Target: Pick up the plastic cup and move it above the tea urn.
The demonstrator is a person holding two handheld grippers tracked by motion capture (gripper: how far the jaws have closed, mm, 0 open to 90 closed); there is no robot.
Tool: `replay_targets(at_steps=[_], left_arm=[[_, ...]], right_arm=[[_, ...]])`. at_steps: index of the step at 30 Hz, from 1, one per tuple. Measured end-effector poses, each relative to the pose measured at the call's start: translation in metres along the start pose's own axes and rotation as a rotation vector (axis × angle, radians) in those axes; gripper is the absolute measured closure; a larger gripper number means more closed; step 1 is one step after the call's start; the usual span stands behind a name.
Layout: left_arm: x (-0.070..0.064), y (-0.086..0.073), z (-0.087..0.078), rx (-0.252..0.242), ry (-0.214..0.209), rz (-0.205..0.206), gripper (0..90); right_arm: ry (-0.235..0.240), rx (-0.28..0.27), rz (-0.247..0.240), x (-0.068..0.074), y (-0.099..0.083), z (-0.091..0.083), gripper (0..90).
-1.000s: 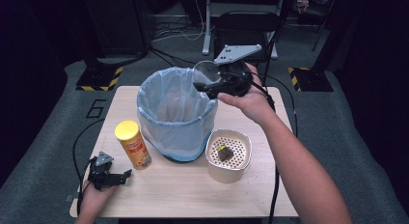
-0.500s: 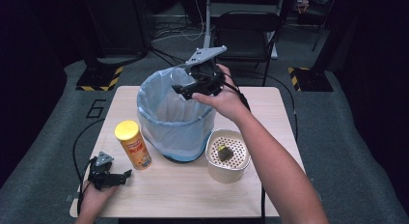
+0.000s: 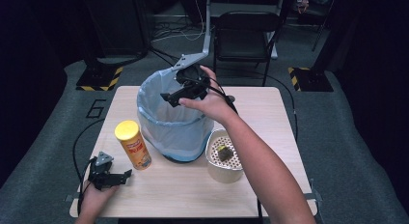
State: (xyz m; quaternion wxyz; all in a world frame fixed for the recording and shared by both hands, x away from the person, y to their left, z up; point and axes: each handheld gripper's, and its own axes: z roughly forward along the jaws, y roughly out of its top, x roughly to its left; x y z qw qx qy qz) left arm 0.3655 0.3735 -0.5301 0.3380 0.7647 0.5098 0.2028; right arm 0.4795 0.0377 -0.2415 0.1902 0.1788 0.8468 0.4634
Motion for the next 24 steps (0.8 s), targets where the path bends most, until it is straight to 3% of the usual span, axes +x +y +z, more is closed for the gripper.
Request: replay_targets(at_steps=[3, 7, 9, 10, 15, 22, 23, 24], left_arm=[[-0.001, 0.001, -0.001, 0.009, -0.014, -0.008, 1.5], [-0.001, 0.003, -0.004, -0.025, -0.034, -0.007, 1.5], [-0.002, 0.004, -0.008, -0.05, -0.064, -0.039, 1.5], [0.0, 0.006, -0.011, -0.052, -0.063, -0.016, 1.5], [-0.002, 0.01, -0.02, -0.114, -0.108, -0.03, 1.5], [-0.011, 0.017, -0.037, -0.187, -0.186, 0.03, 1.5], [-0.012, 0.02, -0.039, -0.175, -0.195, 0.056, 1.5], [-0.014, 0.022, -0.039, -0.181, -0.201, 0.046, 1.5]], right_arm=[[0.007, -0.016, -0.002, 0.001, -0.003, -0.004, 11.6], [0.009, -0.023, 0.0, 0.0, -0.008, -0.013, 11.5], [0.009, -0.035, 0.006, -0.002, -0.011, -0.022, 11.8], [0.016, -0.047, 0.011, -0.003, -0.013, -0.027, 12.4], [0.002, -0.07, 0.029, -0.007, -0.02, -0.05, 14.0], [0.004, -0.113, 0.032, -0.009, -0.029, -0.081, 14.1], [0.004, -0.109, 0.032, -0.009, -0.032, -0.085, 14.1], [-0.002, -0.109, 0.031, -0.009, -0.034, -0.089, 14.1]])
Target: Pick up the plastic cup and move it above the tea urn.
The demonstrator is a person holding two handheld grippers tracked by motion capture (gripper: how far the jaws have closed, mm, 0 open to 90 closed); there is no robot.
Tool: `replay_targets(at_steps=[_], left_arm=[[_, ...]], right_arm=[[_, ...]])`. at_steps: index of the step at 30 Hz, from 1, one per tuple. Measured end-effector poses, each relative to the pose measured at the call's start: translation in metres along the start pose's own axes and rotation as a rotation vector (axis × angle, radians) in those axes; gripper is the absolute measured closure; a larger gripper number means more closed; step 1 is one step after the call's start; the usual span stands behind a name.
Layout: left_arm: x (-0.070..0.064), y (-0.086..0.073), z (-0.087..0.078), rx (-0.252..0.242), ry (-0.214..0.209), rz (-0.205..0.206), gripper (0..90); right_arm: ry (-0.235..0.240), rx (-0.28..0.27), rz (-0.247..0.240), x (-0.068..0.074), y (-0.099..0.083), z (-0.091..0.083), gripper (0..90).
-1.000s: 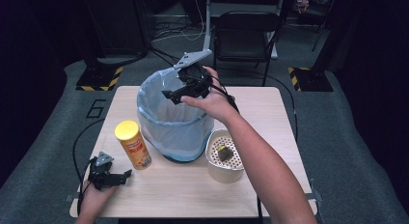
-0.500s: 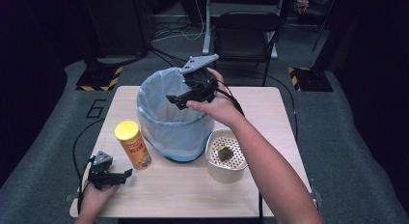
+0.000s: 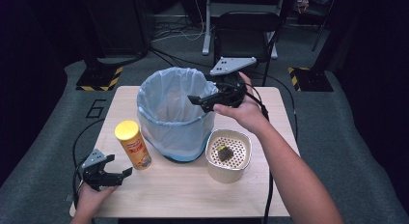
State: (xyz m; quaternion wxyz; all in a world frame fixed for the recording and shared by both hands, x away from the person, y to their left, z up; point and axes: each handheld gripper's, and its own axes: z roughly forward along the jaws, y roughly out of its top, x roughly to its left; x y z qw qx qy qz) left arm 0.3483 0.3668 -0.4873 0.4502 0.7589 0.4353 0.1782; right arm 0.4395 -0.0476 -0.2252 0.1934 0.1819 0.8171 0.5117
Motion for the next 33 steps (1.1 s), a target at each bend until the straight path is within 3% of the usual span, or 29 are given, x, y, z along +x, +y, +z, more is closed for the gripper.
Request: replay_targets(at_steps=[3, 6, 8, 10, 11, 20, 24, 27, 28, 33], left_arm=[[-0.005, 0.005, 0.004, -0.011, -0.009, -0.011, 1.6], [-0.008, 0.012, 0.007, 0.007, -0.013, 0.008, 1.6], [-0.009, 0.017, 0.009, -0.002, -0.019, -0.006, 1.6], [-0.008, 0.02, 0.012, -0.001, -0.013, 0.011, 1.6], [-0.008, 0.022, 0.015, -0.005, -0.016, -0.011, 1.8], [-0.008, 0.029, 0.029, -0.046, 0.0, -0.012, 3.8], [-0.01, 0.031, 0.031, -0.061, -0.014, 0.023, 9.6], [-0.012, 0.031, 0.033, -0.068, -0.002, 0.021, 16.4], [-0.011, 0.031, 0.032, -0.055, -0.016, 0.013, 18.6], [-0.011, 0.029, 0.032, -0.082, -0.006, 0.019, 22.0]], right_arm=[[-0.003, 0.01, -0.004, 0.001, -0.01, -0.013, 14.2], [-0.003, 0.024, -0.013, 0.001, -0.016, -0.018, 14.2], [-0.011, 0.027, -0.017, 0.0, -0.021, -0.024, 14.2], [-0.011, 0.017, -0.005, -0.002, -0.026, -0.029, 14.4], [-0.016, 0.014, 0.009, -0.003, -0.028, -0.033, 14.4], [-0.045, 0.009, 0.05, -0.014, -0.051, -0.052, 15.0], [-0.055, 0.01, 0.072, -0.017, -0.065, -0.059, 15.1], [-0.069, 0.018, 0.091, -0.02, -0.081, -0.064, 15.4], [-0.072, 0.02, 0.095, -0.02, -0.085, -0.065, 15.6], [-0.079, 0.026, 0.118, -0.024, -0.101, -0.068, 16.6]])
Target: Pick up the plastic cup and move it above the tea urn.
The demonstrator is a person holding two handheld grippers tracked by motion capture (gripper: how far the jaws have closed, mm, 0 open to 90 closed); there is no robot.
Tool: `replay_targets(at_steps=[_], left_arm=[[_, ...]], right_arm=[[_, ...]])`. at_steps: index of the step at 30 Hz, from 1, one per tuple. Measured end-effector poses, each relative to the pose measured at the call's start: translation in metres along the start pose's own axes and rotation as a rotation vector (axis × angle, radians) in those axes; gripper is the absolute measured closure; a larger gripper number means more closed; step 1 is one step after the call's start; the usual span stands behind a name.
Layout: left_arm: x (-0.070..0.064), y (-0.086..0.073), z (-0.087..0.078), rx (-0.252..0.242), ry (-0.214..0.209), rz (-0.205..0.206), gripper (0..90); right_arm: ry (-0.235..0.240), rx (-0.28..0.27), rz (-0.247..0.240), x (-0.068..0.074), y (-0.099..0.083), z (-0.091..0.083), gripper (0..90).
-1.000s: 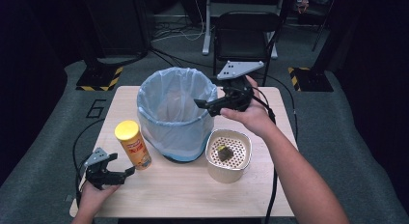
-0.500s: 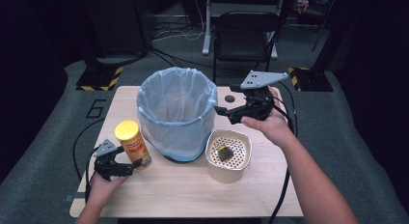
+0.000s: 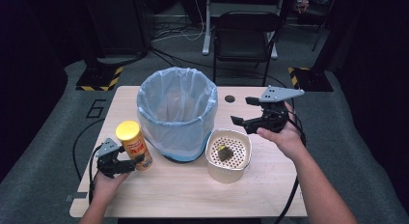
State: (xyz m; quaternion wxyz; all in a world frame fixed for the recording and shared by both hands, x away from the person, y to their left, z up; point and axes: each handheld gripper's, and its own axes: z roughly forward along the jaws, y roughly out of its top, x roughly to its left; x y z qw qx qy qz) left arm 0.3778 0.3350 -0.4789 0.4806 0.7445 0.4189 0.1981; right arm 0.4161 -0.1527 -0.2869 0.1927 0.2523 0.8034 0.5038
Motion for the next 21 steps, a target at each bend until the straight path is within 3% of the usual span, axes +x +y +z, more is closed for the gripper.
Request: replay_targets(at_steps=[7, 9, 11, 21], left_arm=[[-0.003, 0.001, -0.003, 0.008, 0.019, 0.044, 23.5], [-0.003, 0.001, -0.004, 0.0, 0.014, 0.025, 23.7], [-0.002, 0.001, -0.005, 0.005, 0.02, 0.04, 23.8], [-0.007, 0.011, -0.016, 0.005, 0.0, 0.03, 23.9]], right_arm=[[-0.008, -0.003, 0.033, -0.007, -0.018, -0.005, 18.9], [-0.015, -0.004, 0.043, -0.008, -0.023, -0.007, 19.0], [-0.02, -0.007, 0.05, -0.01, -0.028, -0.008, 19.4], [-0.035, -0.008, 0.066, -0.006, -0.048, -0.007, 20.1]])
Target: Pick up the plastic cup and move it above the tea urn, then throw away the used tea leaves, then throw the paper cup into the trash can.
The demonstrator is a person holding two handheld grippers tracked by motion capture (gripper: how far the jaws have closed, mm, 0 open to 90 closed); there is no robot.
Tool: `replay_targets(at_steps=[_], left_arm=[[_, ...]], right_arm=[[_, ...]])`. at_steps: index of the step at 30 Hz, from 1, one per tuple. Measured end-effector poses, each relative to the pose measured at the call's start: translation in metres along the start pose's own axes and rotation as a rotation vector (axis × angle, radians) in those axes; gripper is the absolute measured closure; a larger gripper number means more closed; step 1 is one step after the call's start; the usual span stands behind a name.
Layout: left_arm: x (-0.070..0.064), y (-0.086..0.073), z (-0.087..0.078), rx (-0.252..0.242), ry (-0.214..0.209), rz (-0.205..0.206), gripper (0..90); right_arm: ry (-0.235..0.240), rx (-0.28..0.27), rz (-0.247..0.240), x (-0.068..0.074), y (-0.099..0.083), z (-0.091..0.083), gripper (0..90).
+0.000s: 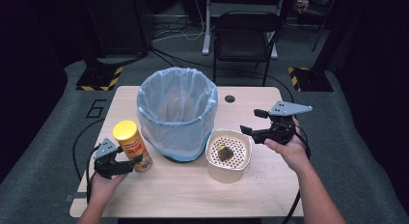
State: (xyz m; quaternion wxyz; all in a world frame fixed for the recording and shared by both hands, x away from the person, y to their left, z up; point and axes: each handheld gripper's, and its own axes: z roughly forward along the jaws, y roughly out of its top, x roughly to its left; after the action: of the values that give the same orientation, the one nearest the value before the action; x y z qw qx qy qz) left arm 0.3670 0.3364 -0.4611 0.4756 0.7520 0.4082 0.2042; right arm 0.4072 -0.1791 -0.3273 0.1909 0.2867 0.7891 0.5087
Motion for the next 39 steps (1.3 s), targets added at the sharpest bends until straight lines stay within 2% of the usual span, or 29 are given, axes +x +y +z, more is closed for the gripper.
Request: replay_targets(at_steps=[5, 8, 10, 12, 15, 18, 26, 29, 31, 33, 39], left_arm=[[-0.002, 0.016, -0.012, 0.001, -0.001, 0.011, 23.9], [-0.002, 0.028, -0.023, -0.007, -0.014, -0.002, 24.0], [-0.002, 0.038, -0.03, -0.014, -0.017, -0.003, 24.0], [-0.004, 0.048, -0.037, -0.021, -0.018, 0.0, 24.0], [-0.005, 0.061, -0.047, -0.023, -0.015, 0.013, 23.9], [-0.006, 0.074, -0.056, -0.034, -0.016, -0.001, 24.0], [-0.01, 0.102, -0.071, -0.017, -0.014, 0.036, 24.0], [-0.012, 0.116, -0.078, -0.016, -0.022, 0.029, 24.0], [-0.013, 0.124, -0.082, -0.019, -0.025, 0.042, 24.0], [-0.014, 0.132, -0.088, -0.021, -0.032, 0.037, 24.0], [-0.019, 0.159, -0.102, -0.014, -0.027, 0.072, 24.0]], right_arm=[[-0.012, 0.023, -0.002, 0.004, -0.009, 0.002, 20.1], [-0.002, 0.011, 0.015, 0.006, -0.013, 0.003, 19.8], [-0.008, 0.009, 0.009, 0.006, -0.015, 0.003, 19.8], [-0.005, 0.0, 0.036, 0.007, -0.018, 0.003, 19.8], [-0.001, 0.011, 0.046, 0.009, -0.023, 0.006, 19.5], [0.01, 0.014, 0.06, 0.01, -0.027, 0.008, 19.5], [0.006, -0.003, 0.073, 0.012, -0.034, 0.01, 20.0], [-0.001, -0.003, 0.068, 0.014, -0.035, 0.01, 20.0], [-0.003, -0.011, 0.073, 0.015, -0.036, 0.009, 20.1], [-0.002, 0.001, 0.065, 0.015, -0.037, 0.009, 20.0], [-0.007, 0.001, 0.077, 0.013, -0.039, 0.007, 20.2]])
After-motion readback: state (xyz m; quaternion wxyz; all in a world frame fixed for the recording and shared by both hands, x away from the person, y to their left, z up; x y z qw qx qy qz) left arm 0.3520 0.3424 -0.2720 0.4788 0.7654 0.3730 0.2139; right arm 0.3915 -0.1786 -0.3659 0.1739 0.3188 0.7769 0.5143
